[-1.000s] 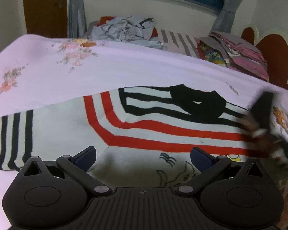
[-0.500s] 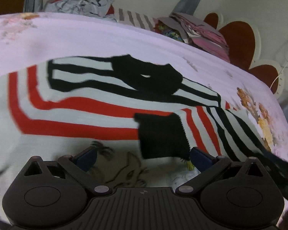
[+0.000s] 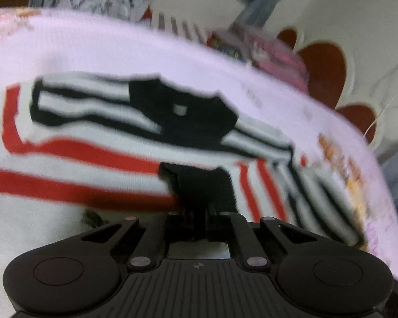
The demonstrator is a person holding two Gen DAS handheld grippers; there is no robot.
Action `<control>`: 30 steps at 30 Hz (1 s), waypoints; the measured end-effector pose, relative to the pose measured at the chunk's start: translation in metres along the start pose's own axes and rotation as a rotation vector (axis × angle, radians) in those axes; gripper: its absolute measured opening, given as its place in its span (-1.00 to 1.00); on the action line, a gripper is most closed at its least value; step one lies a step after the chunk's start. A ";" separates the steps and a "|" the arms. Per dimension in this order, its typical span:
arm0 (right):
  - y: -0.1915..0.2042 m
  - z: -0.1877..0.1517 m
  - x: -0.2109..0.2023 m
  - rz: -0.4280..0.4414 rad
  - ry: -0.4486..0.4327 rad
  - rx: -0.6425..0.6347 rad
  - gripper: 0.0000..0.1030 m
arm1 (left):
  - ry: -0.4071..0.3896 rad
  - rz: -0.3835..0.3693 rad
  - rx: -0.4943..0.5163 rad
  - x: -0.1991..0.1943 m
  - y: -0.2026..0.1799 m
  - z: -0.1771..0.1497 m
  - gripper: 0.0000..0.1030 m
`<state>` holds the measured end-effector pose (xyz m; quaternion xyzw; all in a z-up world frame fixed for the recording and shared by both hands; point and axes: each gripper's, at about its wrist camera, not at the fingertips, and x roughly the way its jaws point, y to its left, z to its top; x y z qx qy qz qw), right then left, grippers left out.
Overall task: Fold small clothes
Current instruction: 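Carry the held sleeve across the sweater body and open the right gripper, then move the left gripper toward the other black-cuffed sleeve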
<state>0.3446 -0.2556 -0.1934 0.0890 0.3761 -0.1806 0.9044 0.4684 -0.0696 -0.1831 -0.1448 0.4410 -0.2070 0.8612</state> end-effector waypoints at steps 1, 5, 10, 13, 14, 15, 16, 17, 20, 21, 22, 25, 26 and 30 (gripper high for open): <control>-0.001 0.000 0.002 0.001 0.007 0.008 0.10 | -0.035 -0.007 -0.002 -0.010 0.000 0.005 -0.90; 0.002 0.003 0.015 0.029 0.048 0.039 -0.11 | -0.137 0.010 -0.002 -0.048 0.017 0.026 -0.90; 0.014 0.005 0.017 0.063 0.060 0.023 -0.58 | -0.123 0.120 -0.040 -0.055 0.062 0.026 -0.90; 0.019 0.004 0.011 0.053 0.038 -0.018 -0.65 | -0.070 0.161 -0.045 -0.042 0.077 0.010 -0.90; 0.018 0.000 0.016 0.024 0.058 -0.030 -0.66 | -0.049 0.172 -0.047 -0.033 0.079 0.004 -0.90; 0.012 -0.004 0.019 0.033 0.066 -0.009 -0.67 | -0.031 0.187 -0.049 -0.025 0.081 -0.001 -0.90; 0.009 -0.004 0.018 0.035 0.068 0.003 -0.71 | -0.034 0.199 -0.041 -0.021 0.081 -0.004 -0.90; 0.008 -0.002 0.015 0.031 0.074 0.002 -0.71 | -0.040 0.209 -0.024 -0.021 0.078 -0.006 -0.89; 0.000 0.000 0.005 0.060 0.093 -0.003 -0.61 | -0.062 0.233 0.030 -0.031 0.068 -0.005 -0.86; -0.003 0.000 -0.002 0.071 0.085 0.000 -0.44 | -0.079 0.238 0.043 -0.038 0.065 -0.004 -0.75; -0.007 0.002 -0.011 0.086 0.066 0.004 -0.31 | -0.105 0.257 0.056 -0.046 0.063 -0.005 -0.53; -0.011 0.014 -0.031 0.092 -0.018 -0.010 0.30 | -0.182 0.278 0.076 -0.069 0.060 -0.006 0.07; -0.011 0.022 -0.030 0.089 -0.036 -0.022 0.30 | -0.198 0.269 0.082 -0.073 0.058 -0.004 0.08; -0.012 0.053 0.003 0.122 -0.023 0.007 0.13 | -0.186 0.206 0.092 -0.063 0.044 0.005 0.08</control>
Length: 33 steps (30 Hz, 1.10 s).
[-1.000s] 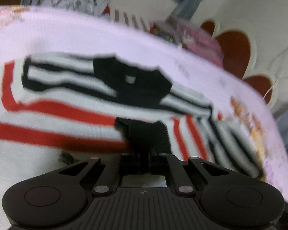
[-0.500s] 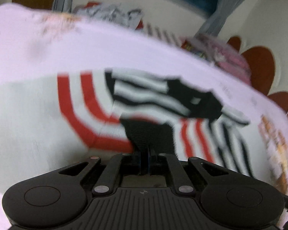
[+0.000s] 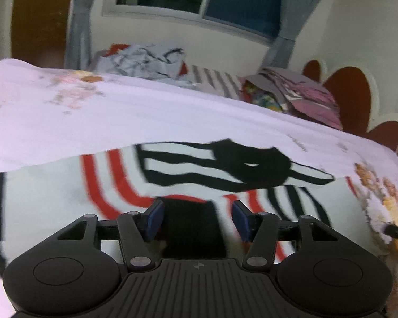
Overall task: Fold small clothes
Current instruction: 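Move the left gripper toward the other black-cuffed sleeve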
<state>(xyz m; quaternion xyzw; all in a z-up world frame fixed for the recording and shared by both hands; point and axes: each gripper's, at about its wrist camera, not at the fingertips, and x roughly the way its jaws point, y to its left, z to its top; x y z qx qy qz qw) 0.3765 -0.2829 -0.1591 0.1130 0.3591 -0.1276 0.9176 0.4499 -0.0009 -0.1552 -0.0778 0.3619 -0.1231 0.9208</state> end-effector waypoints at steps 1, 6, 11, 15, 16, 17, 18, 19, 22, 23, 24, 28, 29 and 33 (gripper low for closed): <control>0.000 0.007 0.012 0.015 0.010 0.016 0.10 | 0.009 -0.004 0.001 0.008 -0.004 0.000 0.08; 0.004 0.031 0.064 0.051 0.046 0.062 0.06 | 0.050 0.005 0.018 0.039 -0.018 -0.003 0.08; 0.001 0.045 0.110 0.088 0.110 0.150 -0.23 | 0.091 0.023 0.020 0.061 -0.017 -0.010 0.08; 0.008 0.047 0.116 -0.009 0.072 0.078 -0.73 | 0.085 0.034 0.068 0.066 -0.019 -0.016 0.07; 0.007 0.045 0.118 -0.077 0.053 0.046 -0.72 | 0.086 0.034 0.065 0.065 -0.019 -0.016 0.07; 0.003 0.043 0.121 -0.085 0.051 0.042 -0.72 | 0.087 0.034 0.060 0.065 -0.019 -0.015 0.07; 0.004 0.044 0.121 -0.081 0.056 0.041 -0.71 | 0.093 0.039 0.057 0.064 -0.020 -0.014 0.07; 0.010 0.046 0.119 -0.087 0.061 0.002 -0.71 | 0.100 0.047 0.056 0.061 -0.022 -0.012 0.08; 0.017 0.049 0.104 -0.090 0.030 -0.025 -0.61 | 0.104 0.039 0.073 0.060 -0.024 -0.013 0.08; 0.017 0.049 0.095 -0.080 0.005 -0.012 -0.57 | 0.105 0.041 0.077 0.063 -0.022 -0.015 0.07; 0.020 0.047 0.086 -0.071 -0.014 -0.016 -0.54 | 0.099 0.039 0.079 0.062 -0.021 -0.015 0.08; 0.038 0.022 0.089 -0.098 0.053 -0.170 -0.44 | 0.126 0.028 0.032 0.055 -0.019 -0.009 0.08; 0.035 0.021 0.088 -0.106 0.052 -0.156 -0.43 | 0.136 0.018 0.000 0.051 -0.015 -0.007 0.08; 0.037 0.029 0.063 -0.084 0.012 -0.076 -0.32 | 0.120 0.017 -0.027 0.020 0.001 -0.006 0.08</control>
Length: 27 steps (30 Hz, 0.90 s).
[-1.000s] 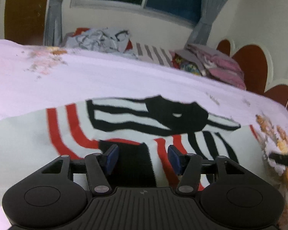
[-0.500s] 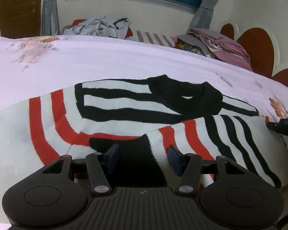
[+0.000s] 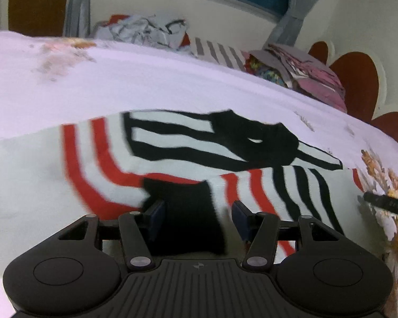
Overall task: Fold small clothes
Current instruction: 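Move the left gripper toward the other black-cuffed sleeve, then grasp the black cuff of that sleeve with the left gripper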
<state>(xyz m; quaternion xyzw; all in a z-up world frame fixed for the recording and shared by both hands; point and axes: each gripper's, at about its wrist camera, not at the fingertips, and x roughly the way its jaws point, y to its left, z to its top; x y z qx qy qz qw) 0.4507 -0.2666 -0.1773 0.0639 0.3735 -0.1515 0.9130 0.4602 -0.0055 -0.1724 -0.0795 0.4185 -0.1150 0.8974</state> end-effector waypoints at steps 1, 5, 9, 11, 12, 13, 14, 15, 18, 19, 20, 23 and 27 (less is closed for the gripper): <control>0.005 -0.001 -0.007 0.027 -0.007 -0.008 -0.29 | -0.001 0.010 -0.003 -0.007 0.006 -0.001 0.08; 0.041 -0.012 -0.029 0.138 -0.001 -0.070 -0.25 | -0.015 0.067 -0.087 -0.040 0.048 -0.013 0.33; 0.079 -0.022 -0.034 0.245 0.034 -0.084 -0.24 | -0.046 0.147 -0.186 -0.073 0.097 -0.029 0.34; 0.101 -0.026 -0.038 0.287 0.039 -0.100 -0.22 | -0.054 0.183 -0.252 -0.086 0.123 -0.038 0.34; 0.113 -0.028 -0.040 0.307 0.042 -0.115 -0.21 | -0.059 0.200 -0.291 -0.093 0.137 -0.043 0.34; 0.124 -0.030 -0.041 0.325 0.045 -0.127 -0.19 | -0.067 0.219 -0.331 -0.100 0.152 -0.048 0.34; 0.137 -0.032 -0.044 0.346 0.048 -0.138 -0.18 | -0.071 0.239 -0.365 -0.104 0.166 -0.053 0.34; 0.149 -0.034 -0.047 0.364 0.048 -0.152 -0.14 | -0.074 0.258 -0.395 -0.109 0.178 -0.057 0.34; 0.181 -0.038 -0.050 0.409 0.050 -0.193 -0.09 | -0.090 0.312 -0.458 -0.120 0.210 -0.070 0.34; 0.192 -0.040 -0.051 0.423 0.050 -0.204 -0.09 | -0.100 0.329 -0.471 -0.123 0.220 -0.073 0.34; 0.201 -0.042 -0.052 0.437 0.052 -0.213 -0.08 | -0.107 0.341 -0.483 -0.125 0.229 -0.076 0.34; 0.225 -0.048 -0.053 0.464 0.061 -0.243 -0.05 | -0.130 0.367 -0.544 -0.125 0.258 -0.081 0.34; 0.249 -0.055 -0.052 0.474 0.074 -0.275 -0.05 | -0.172 0.357 -0.652 -0.117 0.298 -0.084 0.34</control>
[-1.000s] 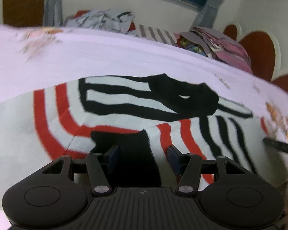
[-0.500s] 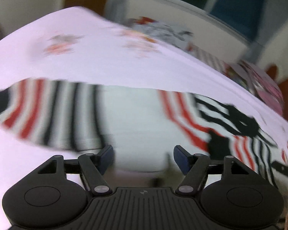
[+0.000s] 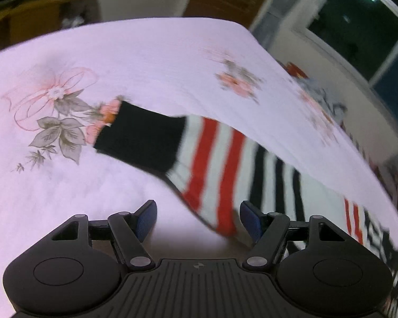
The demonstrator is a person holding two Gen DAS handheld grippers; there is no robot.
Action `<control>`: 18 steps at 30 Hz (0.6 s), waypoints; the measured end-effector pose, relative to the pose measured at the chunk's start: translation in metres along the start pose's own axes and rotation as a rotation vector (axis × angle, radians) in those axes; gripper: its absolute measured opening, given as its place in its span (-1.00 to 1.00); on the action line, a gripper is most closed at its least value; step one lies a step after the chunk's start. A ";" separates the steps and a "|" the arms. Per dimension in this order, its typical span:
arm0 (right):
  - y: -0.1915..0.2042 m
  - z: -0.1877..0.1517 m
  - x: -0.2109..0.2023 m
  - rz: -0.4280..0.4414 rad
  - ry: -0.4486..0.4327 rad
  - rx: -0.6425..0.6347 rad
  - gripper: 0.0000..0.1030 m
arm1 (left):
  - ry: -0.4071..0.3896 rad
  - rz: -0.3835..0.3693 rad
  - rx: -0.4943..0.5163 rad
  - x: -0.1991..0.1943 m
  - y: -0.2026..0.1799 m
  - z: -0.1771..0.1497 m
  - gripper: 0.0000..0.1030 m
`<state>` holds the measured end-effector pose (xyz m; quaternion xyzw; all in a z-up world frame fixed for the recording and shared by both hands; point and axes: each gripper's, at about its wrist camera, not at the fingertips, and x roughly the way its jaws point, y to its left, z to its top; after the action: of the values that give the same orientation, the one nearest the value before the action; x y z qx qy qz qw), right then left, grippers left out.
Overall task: Fold small clothes
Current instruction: 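Grasp the black cuff of that sleeve with the left gripper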
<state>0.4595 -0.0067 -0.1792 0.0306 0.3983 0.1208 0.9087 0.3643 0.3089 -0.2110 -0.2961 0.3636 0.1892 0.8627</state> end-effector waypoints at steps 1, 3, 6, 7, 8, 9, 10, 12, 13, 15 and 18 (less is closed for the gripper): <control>0.003 0.000 0.003 -0.001 0.004 0.000 -0.05 | -0.004 -0.013 -0.019 0.004 0.004 0.004 0.33; 0.007 0.001 0.010 -0.010 0.009 0.004 -0.05 | -0.025 -0.029 -0.041 0.013 0.008 0.011 0.33; 0.010 0.004 0.019 -0.029 0.010 0.017 -0.05 | -0.054 -0.026 -0.044 0.024 0.006 0.017 0.06; 0.012 0.004 0.022 -0.037 0.007 0.014 -0.05 | -0.060 -0.024 -0.037 0.028 0.006 0.018 -0.31; 0.013 0.004 0.025 -0.049 0.006 0.007 -0.05 | -0.055 -0.026 -0.042 0.031 0.007 0.021 -0.50; 0.014 0.003 0.031 -0.065 0.019 0.001 -0.05 | -0.053 -0.022 -0.055 0.032 0.010 0.022 -0.74; 0.014 0.001 0.039 -0.076 0.054 -0.001 -0.06 | -0.054 -0.025 -0.070 0.033 0.013 0.023 -0.81; 0.015 -0.005 0.051 -0.093 0.082 -0.022 -0.06 | -0.060 -0.040 -0.073 0.032 0.012 0.025 -0.89; 0.017 -0.006 0.051 -0.096 0.083 -0.046 -0.03 | -0.070 -0.048 -0.058 0.029 0.009 0.026 -0.89; 0.017 -0.003 0.048 -0.083 0.085 -0.037 -0.02 | -0.104 -0.084 -0.015 0.019 -0.005 0.030 -0.90; 0.005 0.002 0.031 -0.029 0.040 0.058 -0.06 | -0.151 -0.174 0.077 0.000 -0.042 0.036 -0.90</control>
<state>0.4805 0.0060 -0.1991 0.0489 0.4200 0.0963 0.9011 0.4058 0.3001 -0.1751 -0.2783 0.2773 0.1211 0.9116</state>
